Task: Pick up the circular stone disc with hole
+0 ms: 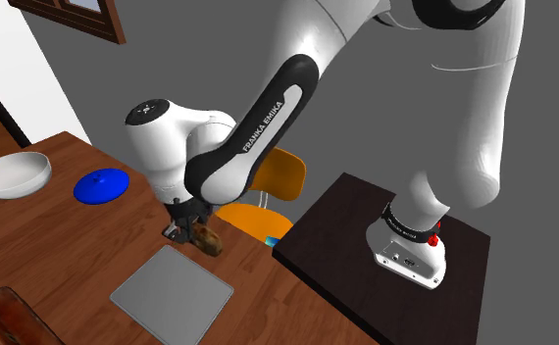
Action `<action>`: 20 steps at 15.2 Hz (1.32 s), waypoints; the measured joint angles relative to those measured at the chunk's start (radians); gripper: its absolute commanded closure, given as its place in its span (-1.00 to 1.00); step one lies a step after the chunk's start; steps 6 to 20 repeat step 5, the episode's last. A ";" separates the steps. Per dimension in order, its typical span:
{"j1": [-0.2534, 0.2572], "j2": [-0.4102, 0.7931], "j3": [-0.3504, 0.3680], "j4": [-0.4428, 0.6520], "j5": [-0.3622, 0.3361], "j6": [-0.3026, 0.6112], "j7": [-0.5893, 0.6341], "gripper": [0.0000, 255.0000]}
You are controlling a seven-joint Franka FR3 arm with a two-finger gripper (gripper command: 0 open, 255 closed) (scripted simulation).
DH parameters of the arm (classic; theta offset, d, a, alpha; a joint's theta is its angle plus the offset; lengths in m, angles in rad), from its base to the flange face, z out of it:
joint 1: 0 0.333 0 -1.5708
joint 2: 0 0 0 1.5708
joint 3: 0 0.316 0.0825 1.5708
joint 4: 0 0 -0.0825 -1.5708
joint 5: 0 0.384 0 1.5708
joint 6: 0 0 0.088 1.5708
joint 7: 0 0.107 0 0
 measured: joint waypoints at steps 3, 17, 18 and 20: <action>-0.012 -0.031 0.013 0.004 0.023 -0.031 -0.018 1.00; -0.018 -0.050 0.020 0.005 0.036 -0.049 -0.027 1.00; -0.018 -0.050 0.020 0.005 0.036 -0.049 -0.027 1.00; -0.018 -0.050 0.020 0.005 0.036 -0.049 -0.027 1.00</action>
